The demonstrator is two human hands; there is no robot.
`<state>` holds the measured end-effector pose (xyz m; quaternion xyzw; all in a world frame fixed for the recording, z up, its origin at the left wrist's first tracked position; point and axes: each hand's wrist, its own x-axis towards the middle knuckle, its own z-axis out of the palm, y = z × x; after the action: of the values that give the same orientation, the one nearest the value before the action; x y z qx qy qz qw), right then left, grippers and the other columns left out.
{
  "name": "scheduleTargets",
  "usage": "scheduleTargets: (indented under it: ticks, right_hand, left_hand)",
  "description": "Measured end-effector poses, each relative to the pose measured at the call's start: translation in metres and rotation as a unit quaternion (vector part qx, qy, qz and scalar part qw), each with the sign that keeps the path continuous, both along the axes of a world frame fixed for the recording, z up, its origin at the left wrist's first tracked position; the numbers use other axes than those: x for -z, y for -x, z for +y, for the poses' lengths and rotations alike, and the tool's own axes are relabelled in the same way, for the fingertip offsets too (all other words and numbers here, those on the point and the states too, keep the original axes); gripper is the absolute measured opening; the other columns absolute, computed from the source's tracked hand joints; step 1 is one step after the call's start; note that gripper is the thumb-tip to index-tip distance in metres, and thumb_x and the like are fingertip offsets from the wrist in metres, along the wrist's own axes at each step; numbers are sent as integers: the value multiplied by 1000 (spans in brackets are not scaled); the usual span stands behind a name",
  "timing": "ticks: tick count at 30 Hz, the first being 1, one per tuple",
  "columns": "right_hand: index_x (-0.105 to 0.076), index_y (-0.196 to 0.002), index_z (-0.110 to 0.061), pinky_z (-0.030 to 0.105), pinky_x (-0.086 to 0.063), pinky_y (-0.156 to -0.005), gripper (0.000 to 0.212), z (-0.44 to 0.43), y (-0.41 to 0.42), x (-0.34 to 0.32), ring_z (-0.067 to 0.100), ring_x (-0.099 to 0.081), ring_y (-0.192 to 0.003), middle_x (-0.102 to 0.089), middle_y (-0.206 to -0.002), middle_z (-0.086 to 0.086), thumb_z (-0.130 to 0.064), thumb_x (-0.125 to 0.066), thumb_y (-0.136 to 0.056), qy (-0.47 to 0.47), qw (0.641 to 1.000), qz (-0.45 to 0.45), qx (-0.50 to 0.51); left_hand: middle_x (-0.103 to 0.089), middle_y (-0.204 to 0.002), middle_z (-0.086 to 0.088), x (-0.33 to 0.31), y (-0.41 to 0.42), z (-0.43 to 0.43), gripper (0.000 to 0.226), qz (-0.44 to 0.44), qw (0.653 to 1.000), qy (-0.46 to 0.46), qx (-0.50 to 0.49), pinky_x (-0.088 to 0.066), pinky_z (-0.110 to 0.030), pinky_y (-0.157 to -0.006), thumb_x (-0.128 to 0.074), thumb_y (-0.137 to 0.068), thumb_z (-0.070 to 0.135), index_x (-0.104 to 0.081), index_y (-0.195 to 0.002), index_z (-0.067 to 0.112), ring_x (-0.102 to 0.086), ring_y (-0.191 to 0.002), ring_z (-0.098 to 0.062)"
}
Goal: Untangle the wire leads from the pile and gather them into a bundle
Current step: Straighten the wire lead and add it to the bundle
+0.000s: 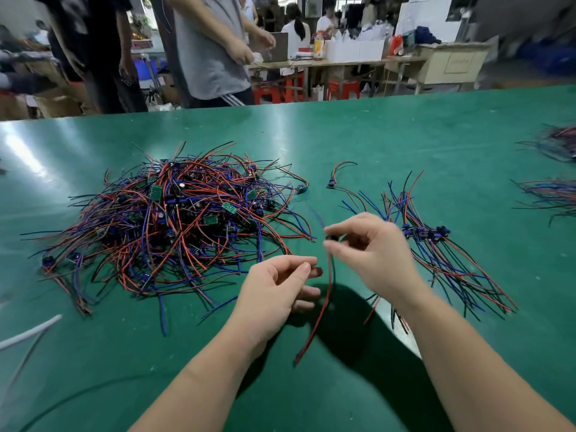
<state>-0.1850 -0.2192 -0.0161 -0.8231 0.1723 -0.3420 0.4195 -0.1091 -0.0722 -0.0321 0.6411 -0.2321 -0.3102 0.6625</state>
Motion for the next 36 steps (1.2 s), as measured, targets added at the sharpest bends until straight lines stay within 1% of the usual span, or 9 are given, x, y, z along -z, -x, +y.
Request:
scheduleTargets:
  ticks: [5, 8, 10, 16, 19, 21, 24, 29, 36]
  right_hand:
    - [-67, -77, -21, 17, -38, -61, 12, -37, 3, 4, 2, -54, -59, -62, -69, -16, -14, -75, -74, 21, 978, 53, 200]
    - [-73, -78, -9, 21, -29, -61, 4, -47, 2, 13, 13, -55, -66, -67, -73, -1, -13, -70, -79, 89, 955, 178, 219]
    - [-74, -79, -5, 24, -34, -66, 13, -49, 0, 17, 24, -60, -79, -70, -83, 10, -7, -62, -83, 130, 935, 247, 222]
    - [-66, -80, 2, 31, -44, -74, 18, -44, -4, 16, 34, -58, -91, -55, -89, 17, -6, -52, -88, 169, 904, 315, 234]
    - [-57, -69, 0, 33, -41, -76, 23, -41, -2, 14, 33, -54, -92, -49, -85, 15, -11, -53, -89, 156, 916, 296, 220]
    - [-67, -83, 3, 34, -41, -82, 19, -39, -1, 12, 33, -54, -95, -55, -94, 17, -11, -55, -88, 151, 931, 249, 220]
    - [-70, -104, -1, 29, -38, -88, 23, -30, -2, 10, 28, -58, -95, -61, -104, 13, -10, -57, -87, 136, 951, 192, 202]
    - [-72, -102, -7, 17, -35, -79, 20, -14, -6, 15, 15, -55, -80, -64, -100, 6, -8, -61, -85, 128, 969, 148, 148]
    - [-74, -94, -10, 15, -35, -73, 16, -2, -8, 17, 11, -53, -72, -65, -91, 3, -6, -62, -83, 137, 978, 124, 100]
  left_hand:
    - [-72, -85, 7, 7, -8, 3, 16, -216, 970, -71, -84, -53, -25, -69, -61, -89, 12, -71, -87, 26, -66, -75, -8]
    - [-62, -98, 9, 7, -18, 9, 14, -437, 875, -155, -139, -36, -20, -82, -65, -84, 18, -71, -94, 26, -53, -92, -12]
    - [-55, -113, 1, 8, -24, 12, 23, -499, 819, -226, -173, -29, -25, -89, -67, -82, 26, -69, -104, 25, -43, -102, -22]
    - [-26, -149, -9, 13, -35, 23, 53, -480, 738, -443, -169, -20, -44, -108, -56, -84, 48, -46, -134, 32, -20, -132, -29]
    - [-29, -151, -8, 14, -38, 24, 49, -486, 706, -495, -140, -22, -41, -108, -48, -89, 50, -46, -134, 32, -28, -132, -30]
    - [-36, -146, -3, 15, -40, 24, 42, -501, 694, -499, -134, -29, -39, -104, -46, -92, 45, -50, -130, 30, -37, -127, -27]
    - [-48, -130, 3, 15, -47, 25, 32, -502, 712, -474, -126, -36, -37, -94, -47, -94, 36, -57, -123, 26, -48, -116, -22]
    - [-51, -110, 0, 13, -60, 29, 22, -474, 758, -423, -147, -36, -37, -89, -54, -93, 28, -62, -113, 23, -53, -103, -23]
    - [-41, -143, -1, 14, -58, 29, 38, -500, 703, -474, -179, -25, -41, -99, -52, -90, 36, -54, -127, 33, -33, -124, -26]
